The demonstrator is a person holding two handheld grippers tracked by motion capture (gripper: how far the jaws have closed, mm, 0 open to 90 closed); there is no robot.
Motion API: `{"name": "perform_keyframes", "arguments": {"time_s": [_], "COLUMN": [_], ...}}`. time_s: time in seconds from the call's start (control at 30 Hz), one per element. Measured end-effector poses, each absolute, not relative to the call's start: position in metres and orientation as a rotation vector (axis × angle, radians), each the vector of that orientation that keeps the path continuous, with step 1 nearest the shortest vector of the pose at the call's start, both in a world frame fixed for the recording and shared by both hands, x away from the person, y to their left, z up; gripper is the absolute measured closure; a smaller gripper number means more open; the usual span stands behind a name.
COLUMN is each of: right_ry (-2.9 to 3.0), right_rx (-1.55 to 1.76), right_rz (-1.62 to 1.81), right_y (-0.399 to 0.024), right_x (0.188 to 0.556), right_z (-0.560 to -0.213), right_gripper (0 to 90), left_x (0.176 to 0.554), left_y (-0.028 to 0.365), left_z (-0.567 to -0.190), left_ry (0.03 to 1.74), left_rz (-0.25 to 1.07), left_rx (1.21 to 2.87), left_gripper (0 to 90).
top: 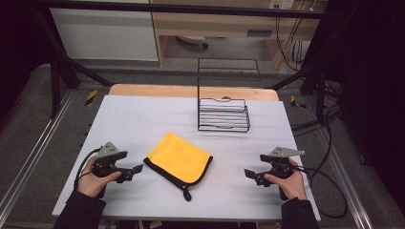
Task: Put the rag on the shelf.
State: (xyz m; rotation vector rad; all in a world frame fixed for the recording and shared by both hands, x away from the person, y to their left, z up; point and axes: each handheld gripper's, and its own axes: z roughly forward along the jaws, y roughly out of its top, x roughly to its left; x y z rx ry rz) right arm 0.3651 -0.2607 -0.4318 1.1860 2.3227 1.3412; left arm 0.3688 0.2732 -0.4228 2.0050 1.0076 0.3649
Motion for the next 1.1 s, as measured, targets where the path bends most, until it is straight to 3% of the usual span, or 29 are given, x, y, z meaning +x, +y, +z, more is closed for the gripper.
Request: {"name": "perform_keyframes", "arguments": {"time_s": [0.27,0.7,1.1], "right_ry": [2.341,2.406,2.505], "right_rx": [1.171,1.106,1.007], "right_rz": [1.329,1.303,1.298], "right_y": [-0.252,-0.225,-0.169], "right_x": [0.364,0.362,0.355], "right_z": [-0.431,-0.427,-0.419], "right_gripper": [3.3,4.8,7.3], "left_x": [0.381,0.396,0.396], "left_y": [0.258,0.245,0.236], "left_z": [-0.42,-0.441,-0.445], "left_ry": [1.077,1.155,1.145], "left_rz": [0.373,0.358,0.34], "left_rx": [1.969,1.996,2.04], "left_gripper": [21.3,45.9,63.5]}}
